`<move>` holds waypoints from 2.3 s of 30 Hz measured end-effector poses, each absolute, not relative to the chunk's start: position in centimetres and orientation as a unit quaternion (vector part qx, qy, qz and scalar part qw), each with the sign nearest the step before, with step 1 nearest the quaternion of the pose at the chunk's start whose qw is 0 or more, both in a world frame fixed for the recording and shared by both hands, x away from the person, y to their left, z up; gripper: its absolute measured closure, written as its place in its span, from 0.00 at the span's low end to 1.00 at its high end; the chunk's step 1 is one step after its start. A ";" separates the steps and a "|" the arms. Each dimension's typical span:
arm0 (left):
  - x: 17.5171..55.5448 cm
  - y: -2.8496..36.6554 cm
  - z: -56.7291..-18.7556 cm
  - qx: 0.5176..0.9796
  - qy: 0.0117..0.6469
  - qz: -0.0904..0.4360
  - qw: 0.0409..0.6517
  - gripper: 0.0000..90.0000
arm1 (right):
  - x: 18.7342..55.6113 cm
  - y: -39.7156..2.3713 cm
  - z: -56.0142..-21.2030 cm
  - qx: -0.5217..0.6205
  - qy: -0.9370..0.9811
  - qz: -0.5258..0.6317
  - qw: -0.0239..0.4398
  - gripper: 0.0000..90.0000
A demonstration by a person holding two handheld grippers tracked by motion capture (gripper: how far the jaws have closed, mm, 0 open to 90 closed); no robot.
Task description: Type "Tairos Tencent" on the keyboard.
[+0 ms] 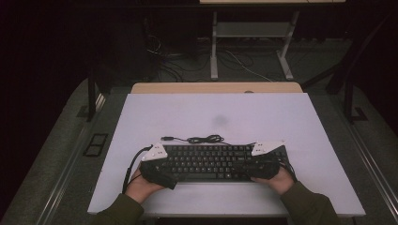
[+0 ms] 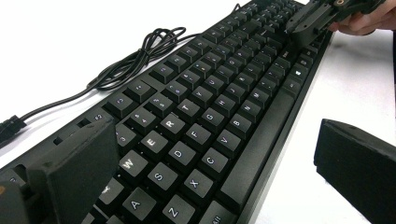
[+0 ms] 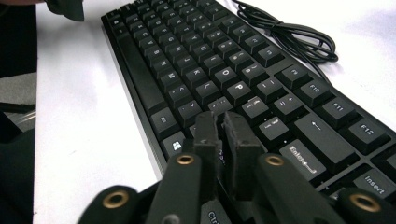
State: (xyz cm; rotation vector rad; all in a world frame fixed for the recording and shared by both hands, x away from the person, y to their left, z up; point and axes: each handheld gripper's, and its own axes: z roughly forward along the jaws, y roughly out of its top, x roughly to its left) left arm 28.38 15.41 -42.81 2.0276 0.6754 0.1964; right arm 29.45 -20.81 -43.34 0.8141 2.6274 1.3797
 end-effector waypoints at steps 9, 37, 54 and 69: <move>28.4 15.4 -42.8 0.830 0.276 0.081 0.478 0.00 | 29.5 -20.8 -43.5 0.268 0.859 0.435 0.038 0.99; 28.9 14.7 -42.6 0.832 0.278 0.089 0.472 0.00 | 29.5 -20.5 -44.0 0.269 0.871 0.409 0.044 0.99; 30.0 13.6 -42.6 0.832 0.284 0.094 0.467 0.24 | 29.5 -20.5 -44.1 0.270 0.871 0.409 0.042 0.99; 31.8 12.5 -42.8 0.835 0.300 0.074 0.456 0.71 | 29.6 -20.5 -44.1 0.271 0.871 0.409 0.041 0.99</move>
